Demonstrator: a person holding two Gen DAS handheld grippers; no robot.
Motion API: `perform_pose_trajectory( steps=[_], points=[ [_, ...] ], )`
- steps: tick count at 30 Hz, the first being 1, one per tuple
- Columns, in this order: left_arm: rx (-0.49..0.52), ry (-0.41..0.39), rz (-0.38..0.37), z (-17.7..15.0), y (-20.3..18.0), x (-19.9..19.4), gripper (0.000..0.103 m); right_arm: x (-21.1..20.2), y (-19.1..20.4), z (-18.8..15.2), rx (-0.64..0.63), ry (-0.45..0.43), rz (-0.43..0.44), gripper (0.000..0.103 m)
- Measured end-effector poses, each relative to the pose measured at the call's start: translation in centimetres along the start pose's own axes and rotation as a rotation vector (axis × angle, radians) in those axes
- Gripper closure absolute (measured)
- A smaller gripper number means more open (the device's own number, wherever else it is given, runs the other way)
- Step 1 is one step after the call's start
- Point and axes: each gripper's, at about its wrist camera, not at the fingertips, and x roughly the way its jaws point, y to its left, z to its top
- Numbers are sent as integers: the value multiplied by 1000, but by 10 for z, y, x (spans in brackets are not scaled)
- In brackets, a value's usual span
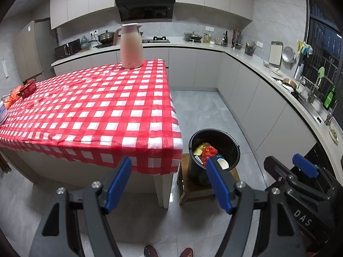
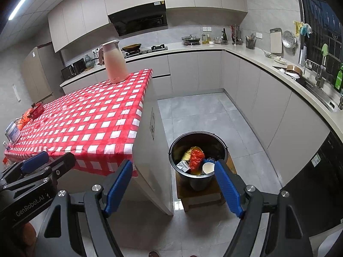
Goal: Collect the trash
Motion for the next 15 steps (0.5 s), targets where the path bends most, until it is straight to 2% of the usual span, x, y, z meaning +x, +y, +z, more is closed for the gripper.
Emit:
perform_pose_trajectory(
  steps=[15],
  points=[
    [0, 6, -2, 0, 4, 1, 30, 2, 5, -1, 3, 4, 3, 23]
  ],
)
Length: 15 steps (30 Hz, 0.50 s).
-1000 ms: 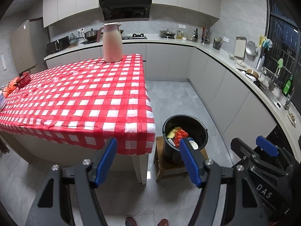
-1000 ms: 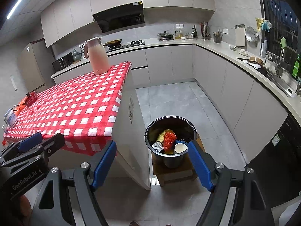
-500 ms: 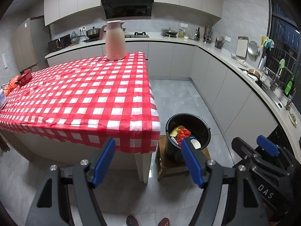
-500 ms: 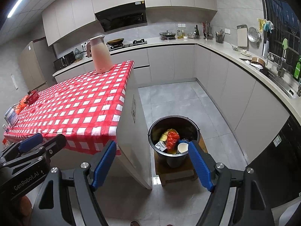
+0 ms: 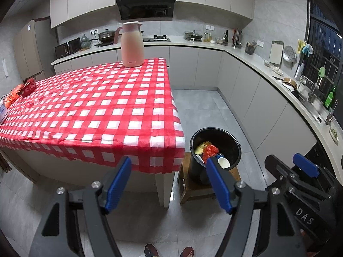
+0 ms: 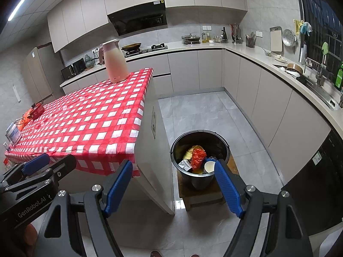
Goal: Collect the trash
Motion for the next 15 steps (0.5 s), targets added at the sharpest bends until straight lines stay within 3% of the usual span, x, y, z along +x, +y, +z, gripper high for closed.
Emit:
perform_pose_trajectory(
  steps=[15],
  points=[
    [-1, 16, -9, -4, 3, 4, 29, 2, 4, -2, 0, 3, 0, 23]
  ],
)
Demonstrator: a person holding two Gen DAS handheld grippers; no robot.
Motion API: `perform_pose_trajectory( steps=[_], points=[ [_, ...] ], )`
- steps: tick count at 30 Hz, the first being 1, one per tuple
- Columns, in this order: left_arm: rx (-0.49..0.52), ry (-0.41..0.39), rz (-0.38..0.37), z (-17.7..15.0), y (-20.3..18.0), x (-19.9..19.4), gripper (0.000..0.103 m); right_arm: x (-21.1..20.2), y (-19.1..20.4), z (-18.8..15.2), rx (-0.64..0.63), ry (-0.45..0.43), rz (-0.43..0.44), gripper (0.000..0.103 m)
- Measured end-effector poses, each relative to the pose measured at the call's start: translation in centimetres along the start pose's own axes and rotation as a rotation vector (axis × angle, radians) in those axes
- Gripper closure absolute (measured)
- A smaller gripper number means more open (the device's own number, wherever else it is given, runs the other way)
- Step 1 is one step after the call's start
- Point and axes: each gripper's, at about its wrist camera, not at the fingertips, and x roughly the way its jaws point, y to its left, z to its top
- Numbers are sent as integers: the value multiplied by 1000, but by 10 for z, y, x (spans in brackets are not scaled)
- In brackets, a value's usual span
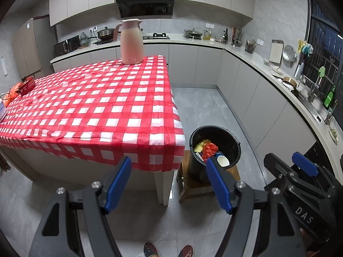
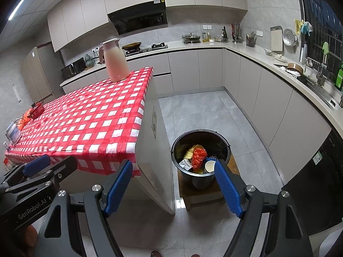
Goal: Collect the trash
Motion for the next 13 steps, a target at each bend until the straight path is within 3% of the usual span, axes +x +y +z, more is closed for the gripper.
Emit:
perform_pose_trajectory(
  steps=[11, 13],
  points=[
    [14, -23, -49, 0, -7, -3, 29, 2, 1, 0, 2, 2, -3, 23],
    [22, -20, -45, 2, -9, -2, 25, 4, 0, 0, 3, 3, -4, 23]
  ],
)
